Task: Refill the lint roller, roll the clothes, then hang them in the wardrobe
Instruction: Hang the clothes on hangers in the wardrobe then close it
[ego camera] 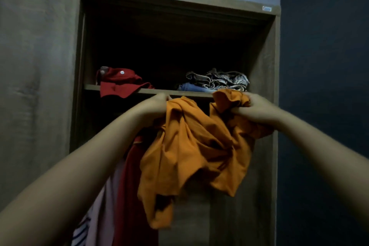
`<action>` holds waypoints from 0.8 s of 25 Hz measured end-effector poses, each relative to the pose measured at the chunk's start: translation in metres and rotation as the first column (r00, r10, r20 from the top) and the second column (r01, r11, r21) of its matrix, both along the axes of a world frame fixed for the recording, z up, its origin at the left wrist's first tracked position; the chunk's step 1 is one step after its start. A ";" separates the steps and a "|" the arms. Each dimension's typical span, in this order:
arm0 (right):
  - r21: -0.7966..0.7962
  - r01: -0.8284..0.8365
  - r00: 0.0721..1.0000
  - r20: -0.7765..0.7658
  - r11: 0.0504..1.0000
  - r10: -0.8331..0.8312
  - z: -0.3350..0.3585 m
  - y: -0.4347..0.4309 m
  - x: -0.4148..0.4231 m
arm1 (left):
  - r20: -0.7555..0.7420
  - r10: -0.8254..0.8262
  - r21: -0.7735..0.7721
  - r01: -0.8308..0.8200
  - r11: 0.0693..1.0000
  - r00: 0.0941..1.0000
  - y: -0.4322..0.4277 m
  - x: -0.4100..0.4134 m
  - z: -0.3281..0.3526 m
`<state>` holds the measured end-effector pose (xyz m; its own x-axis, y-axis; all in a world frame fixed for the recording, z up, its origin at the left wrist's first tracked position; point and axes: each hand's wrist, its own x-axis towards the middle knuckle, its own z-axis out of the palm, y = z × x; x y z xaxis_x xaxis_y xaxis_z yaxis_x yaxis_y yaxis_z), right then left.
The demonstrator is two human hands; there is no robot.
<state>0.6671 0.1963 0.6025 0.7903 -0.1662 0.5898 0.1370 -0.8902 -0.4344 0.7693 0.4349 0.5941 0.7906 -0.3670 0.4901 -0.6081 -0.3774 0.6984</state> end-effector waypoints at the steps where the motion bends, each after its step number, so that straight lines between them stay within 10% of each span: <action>1: 0.011 -0.007 0.999 -0.049 1.000 0.007 -0.008 0.006 0.007 | -0.071 0.006 0.016 -0.005 1.000 0.997 0.008 -0.001 -0.005; 6: 0.122 -0.173 0.898 -0.389 0.977 0.207 -0.054 0.055 0.027 | -0.135 0.195 0.008 -0.195 0.981 0.972 0.030 0.007 -0.039; 12: 0.253 -0.379 0.859 -0.261 0.890 0.440 -0.122 0.112 0.056 | -0.074 0.311 0.048 -0.309 0.950 0.947 0.027 0.013 -0.069; 20: 0.479 -0.298 0.954 0.111 0.826 0.280 -0.146 0.117 0.099 | -0.287 -0.292 -0.177 0.249 0.952 0.912 0.091 0.019 -0.085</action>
<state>0.7658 0.3132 0.4567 0.8283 -0.2046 0.5216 0.3777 -0.4838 -0.7895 0.7887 0.5261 0.5092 0.7893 -0.5360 0.2994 -0.4219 -0.1193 0.8988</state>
